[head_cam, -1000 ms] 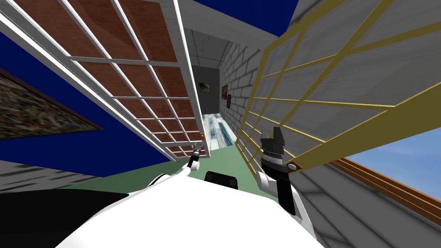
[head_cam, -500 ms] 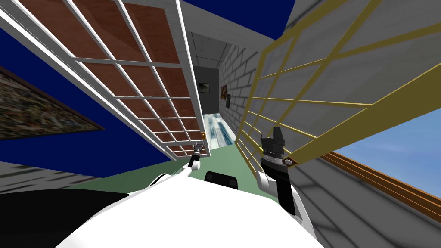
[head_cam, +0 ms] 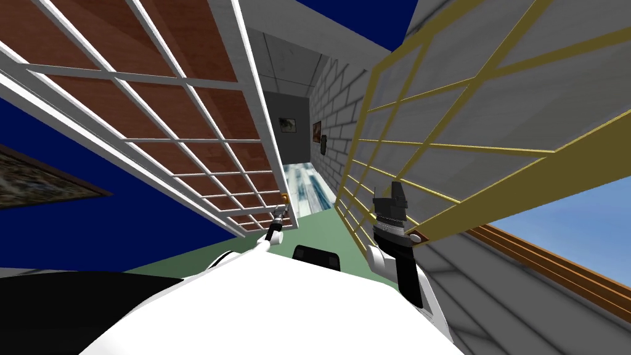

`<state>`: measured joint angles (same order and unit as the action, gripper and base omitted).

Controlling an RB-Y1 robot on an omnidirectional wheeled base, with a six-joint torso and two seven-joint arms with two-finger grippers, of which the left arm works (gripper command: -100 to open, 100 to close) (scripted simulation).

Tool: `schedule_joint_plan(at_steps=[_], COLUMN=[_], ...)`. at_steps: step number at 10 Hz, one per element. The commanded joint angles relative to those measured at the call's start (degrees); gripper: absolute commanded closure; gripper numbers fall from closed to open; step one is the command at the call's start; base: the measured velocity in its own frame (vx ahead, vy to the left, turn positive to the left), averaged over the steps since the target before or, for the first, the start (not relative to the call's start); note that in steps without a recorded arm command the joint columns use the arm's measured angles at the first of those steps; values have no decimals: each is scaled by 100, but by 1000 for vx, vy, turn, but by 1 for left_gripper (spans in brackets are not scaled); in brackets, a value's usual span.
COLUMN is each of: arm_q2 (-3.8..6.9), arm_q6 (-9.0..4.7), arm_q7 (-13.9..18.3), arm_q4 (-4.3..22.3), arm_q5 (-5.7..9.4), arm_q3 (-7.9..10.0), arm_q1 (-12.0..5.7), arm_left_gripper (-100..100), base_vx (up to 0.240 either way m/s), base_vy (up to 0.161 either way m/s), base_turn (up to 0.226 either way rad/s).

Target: Pull the door open

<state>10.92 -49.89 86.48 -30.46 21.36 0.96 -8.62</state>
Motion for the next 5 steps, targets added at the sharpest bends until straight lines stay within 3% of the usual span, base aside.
schedule_joint_plan(at_steps=[1, 2, 5], arm_q2=[62, 181, 402], arm_q6=[-97, -135, -204], arm_q7=[90, 203, 412], arm_q4=[166, 192, 241], arm_q5=[9, 36, 86], arm_q3=[6, 36, 92], arm_q1=[-45, 15, 126], arm_left_gripper=[-100, -100, -100], base_vx=[79, 141, 206], base_vy=[-2, 15, 25], base_turn=[-21, -126, -108])
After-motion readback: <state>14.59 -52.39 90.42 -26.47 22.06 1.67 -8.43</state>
